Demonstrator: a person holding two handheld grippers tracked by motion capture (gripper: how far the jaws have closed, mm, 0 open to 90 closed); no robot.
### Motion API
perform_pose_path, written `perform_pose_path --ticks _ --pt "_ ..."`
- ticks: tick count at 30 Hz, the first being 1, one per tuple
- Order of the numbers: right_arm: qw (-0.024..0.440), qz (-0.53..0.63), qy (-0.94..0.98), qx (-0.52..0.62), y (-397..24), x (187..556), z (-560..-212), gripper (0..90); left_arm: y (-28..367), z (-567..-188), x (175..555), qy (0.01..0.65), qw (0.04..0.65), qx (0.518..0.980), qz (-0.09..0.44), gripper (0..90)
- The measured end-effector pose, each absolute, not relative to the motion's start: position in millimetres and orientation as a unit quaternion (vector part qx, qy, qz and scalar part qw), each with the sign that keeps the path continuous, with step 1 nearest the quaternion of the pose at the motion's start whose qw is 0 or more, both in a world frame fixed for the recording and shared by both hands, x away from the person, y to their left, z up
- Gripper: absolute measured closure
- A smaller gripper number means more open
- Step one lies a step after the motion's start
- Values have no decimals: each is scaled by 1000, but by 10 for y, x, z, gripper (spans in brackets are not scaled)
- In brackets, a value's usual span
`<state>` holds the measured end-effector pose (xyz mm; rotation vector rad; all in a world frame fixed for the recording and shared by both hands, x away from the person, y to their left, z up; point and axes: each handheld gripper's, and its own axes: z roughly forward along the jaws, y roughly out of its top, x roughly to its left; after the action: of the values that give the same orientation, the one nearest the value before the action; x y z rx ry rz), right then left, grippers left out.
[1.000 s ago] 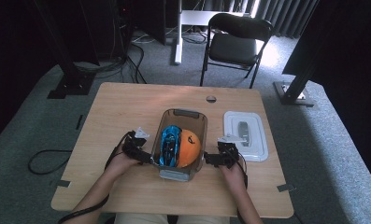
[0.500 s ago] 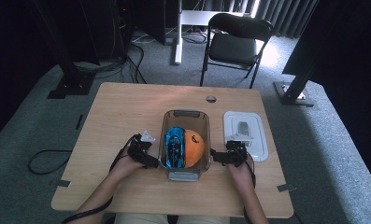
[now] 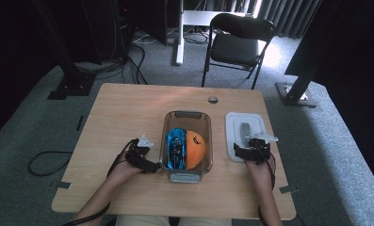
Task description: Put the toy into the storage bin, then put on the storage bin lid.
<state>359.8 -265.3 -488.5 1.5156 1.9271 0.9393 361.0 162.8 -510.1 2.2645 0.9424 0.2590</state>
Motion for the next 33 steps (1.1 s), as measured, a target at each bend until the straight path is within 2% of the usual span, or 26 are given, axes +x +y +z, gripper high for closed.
perform_pose_path --ticks 4,7,8,11,12,24,29,30,31,32,33 --pt "258 336 703 571 -2721 3657 -4938 145 1674 -5113 3559 362 330 866 103 26" --pt "263 322 700 581 -2750 3714 -5010 171 1709 -5118 3532 362 333 864 104 27" --pt "271 312 699 583 -2753 3736 -5050 205 1731 -5115 3514 364 335 862 107 27" --pt "270 312 696 588 -2765 3761 -5077 206 1751 -5119 3494 365 338 861 107 26" --pt "274 311 691 592 -2780 3785 -5092 237 1767 -5129 3473 365 337 861 106 27" --pt "262 305 694 598 -2794 3958 -5112 256 1845 -5097 3366 364 337 859 121 27" --pt "260 307 690 602 -2788 3996 -5121 325 1867 -5115 3327 365 338 858 128 27" --pt "260 308 689 603 -2791 4003 -5120 389 1870 -5137 3329 368 338 857 126 27" --pt "260 308 689 603 -2791 4003 -5120 389 1870 -5137 3329 368 338 857 126 27" --pt "257 313 690 600 -2795 4006 -5112 487 1863 -5160 3336 369 336 858 127 27" --pt "257 313 690 600 -2795 4006 -5112 487 1863 -5160 3336 369 336 858 127 26"
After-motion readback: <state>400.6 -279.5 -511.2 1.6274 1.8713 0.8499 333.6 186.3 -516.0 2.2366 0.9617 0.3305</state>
